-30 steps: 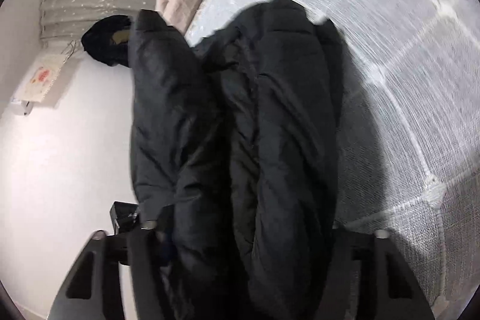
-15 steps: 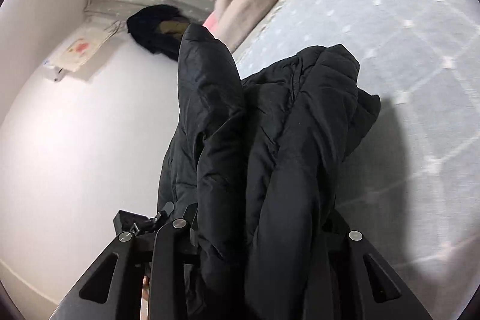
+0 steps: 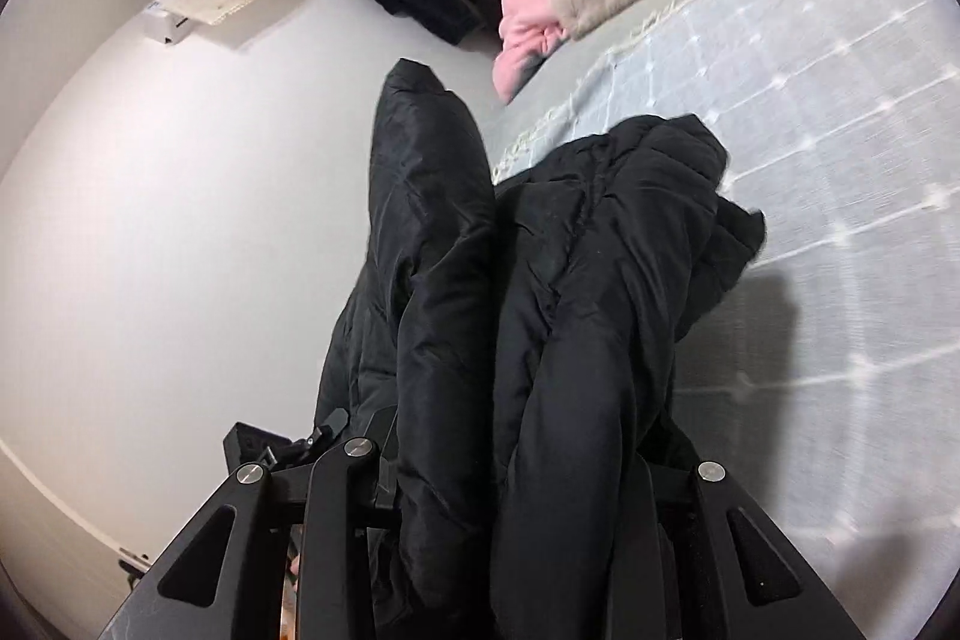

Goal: Fold large clothes

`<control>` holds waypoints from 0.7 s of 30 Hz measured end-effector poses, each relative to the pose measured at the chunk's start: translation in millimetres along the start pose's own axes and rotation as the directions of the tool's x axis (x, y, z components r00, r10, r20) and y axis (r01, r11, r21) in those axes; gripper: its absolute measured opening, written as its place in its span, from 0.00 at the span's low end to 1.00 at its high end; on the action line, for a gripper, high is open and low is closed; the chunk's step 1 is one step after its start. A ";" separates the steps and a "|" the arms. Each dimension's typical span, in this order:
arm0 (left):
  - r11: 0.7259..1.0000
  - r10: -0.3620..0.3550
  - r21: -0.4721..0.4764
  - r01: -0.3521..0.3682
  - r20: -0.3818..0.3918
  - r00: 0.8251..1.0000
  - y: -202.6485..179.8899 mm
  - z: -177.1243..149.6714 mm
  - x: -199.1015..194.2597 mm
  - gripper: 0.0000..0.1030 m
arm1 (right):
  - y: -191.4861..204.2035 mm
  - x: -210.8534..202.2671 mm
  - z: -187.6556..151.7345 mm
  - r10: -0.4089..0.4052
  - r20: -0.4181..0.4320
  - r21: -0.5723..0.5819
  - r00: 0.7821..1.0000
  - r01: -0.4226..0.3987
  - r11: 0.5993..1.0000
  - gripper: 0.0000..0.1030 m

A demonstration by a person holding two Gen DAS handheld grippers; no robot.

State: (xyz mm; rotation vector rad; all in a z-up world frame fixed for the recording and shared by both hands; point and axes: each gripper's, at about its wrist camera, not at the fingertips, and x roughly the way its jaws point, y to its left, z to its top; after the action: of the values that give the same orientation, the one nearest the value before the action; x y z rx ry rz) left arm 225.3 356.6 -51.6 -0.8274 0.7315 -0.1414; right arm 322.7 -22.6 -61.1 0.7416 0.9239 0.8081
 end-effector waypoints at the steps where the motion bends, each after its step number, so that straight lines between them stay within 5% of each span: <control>1: 0.998 0.066 -0.020 -0.066 -0.016 0.998 8.9 -1.0 8.4 0.66 | -6.0 9.9 1.4 -0.032 -0.012 -0.001 0.999 0.032 0.999 0.38; 4: 0.992 0.123 -0.039 -0.124 -0.015 0.992 18.1 -1.5 17.2 0.78 | -31.7 35.2 -5.1 -0.118 -0.052 -0.002 0.992 0.118 0.993 0.56; 8: 0.973 0.228 0.028 -0.230 0.061 0.972 2.8 4.5 3.1 0.78 | -40.6 26.1 -0.9 -0.124 -0.047 0.045 0.991 0.126 0.991 0.60; 13: 0.926 0.343 0.137 -0.353 0.093 0.935 8.2 0.6 -16.0 0.78 | -8.7 1.2 -7.8 -0.261 -0.011 -0.061 0.965 0.260 0.964 0.61; 16: 0.888 0.423 0.148 -0.435 0.110 0.900 -1.4 -6.9 -26.7 0.78 | 24.5 -5.9 -13.0 -0.380 0.029 -0.166 0.925 0.379 0.910 0.61; 21: 0.859 0.469 0.161 -0.486 0.132 0.873 -31.3 -29.7 -38.1 0.80 | 71.2 -25.0 -41.5 -0.497 0.096 -0.333 0.862 0.498 0.800 0.64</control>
State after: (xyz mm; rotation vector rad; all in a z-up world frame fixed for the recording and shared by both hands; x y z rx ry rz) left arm 182.7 331.6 -22.2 -0.4456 0.8062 0.2710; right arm 257.3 -0.3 -9.7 0.1658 0.8863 0.4753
